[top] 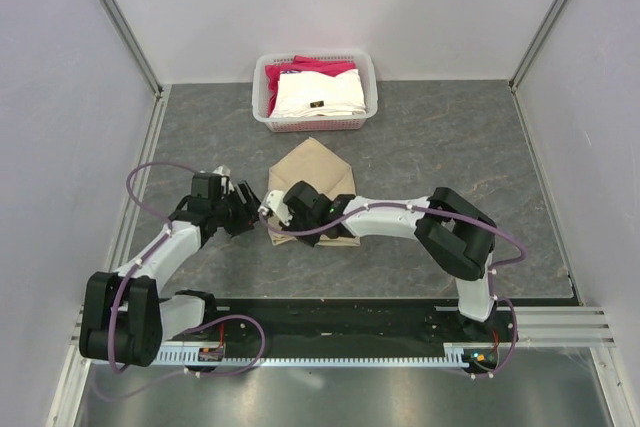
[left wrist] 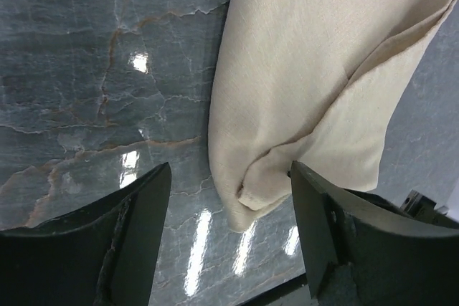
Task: Fold the napkin, place the utensils inside, and roll it up
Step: Roll the napkin with the utensil
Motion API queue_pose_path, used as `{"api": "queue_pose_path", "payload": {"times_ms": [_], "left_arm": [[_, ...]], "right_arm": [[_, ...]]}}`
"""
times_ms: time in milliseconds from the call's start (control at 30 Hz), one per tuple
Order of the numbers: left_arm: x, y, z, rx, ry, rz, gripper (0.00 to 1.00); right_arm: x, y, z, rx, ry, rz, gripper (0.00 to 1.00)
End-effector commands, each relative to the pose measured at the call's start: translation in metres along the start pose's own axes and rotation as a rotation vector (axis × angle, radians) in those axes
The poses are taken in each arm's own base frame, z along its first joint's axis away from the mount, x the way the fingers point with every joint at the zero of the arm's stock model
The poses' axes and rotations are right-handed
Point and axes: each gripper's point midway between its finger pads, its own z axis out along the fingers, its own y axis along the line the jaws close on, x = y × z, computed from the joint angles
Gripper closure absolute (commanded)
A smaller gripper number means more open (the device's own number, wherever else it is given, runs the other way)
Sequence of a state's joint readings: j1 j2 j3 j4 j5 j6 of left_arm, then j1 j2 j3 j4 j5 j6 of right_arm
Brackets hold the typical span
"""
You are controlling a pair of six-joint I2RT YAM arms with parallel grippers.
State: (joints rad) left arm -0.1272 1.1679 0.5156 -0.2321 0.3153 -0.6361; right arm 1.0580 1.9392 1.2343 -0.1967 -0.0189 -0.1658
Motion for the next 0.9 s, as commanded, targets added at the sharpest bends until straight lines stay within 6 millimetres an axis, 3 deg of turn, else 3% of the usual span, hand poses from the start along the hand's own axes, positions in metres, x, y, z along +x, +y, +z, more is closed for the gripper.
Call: {"api": "queue_pose_path", "payload": {"times_ms": [0, 267, 467, 867], "left_arm": [[-0.014, -0.004, 0.001, 0.034, -0.099, 0.002, 0.25], [0.009, -0.02, 0.005, 0.16, -0.12, 0.075, 0.25], [0.029, -0.026, 0.007, 0.197, -0.117, 0.133, 0.23], [0.049, -0.034, 0.008, 0.23, -0.091, 0.259, 0.2]], "right_arm": [[0.013, 0.018, -0.022, -0.183, 0.115, 0.134, 1.0], [0.016, 0.016, -0.029, -0.383, 0.222, 0.304, 1.0], [0.022, 0.012, -0.021, -0.499, 0.278, 0.413, 1.0], [0.023, -0.007, 0.001, -0.573, 0.314, 0.578, 1.0]]}}
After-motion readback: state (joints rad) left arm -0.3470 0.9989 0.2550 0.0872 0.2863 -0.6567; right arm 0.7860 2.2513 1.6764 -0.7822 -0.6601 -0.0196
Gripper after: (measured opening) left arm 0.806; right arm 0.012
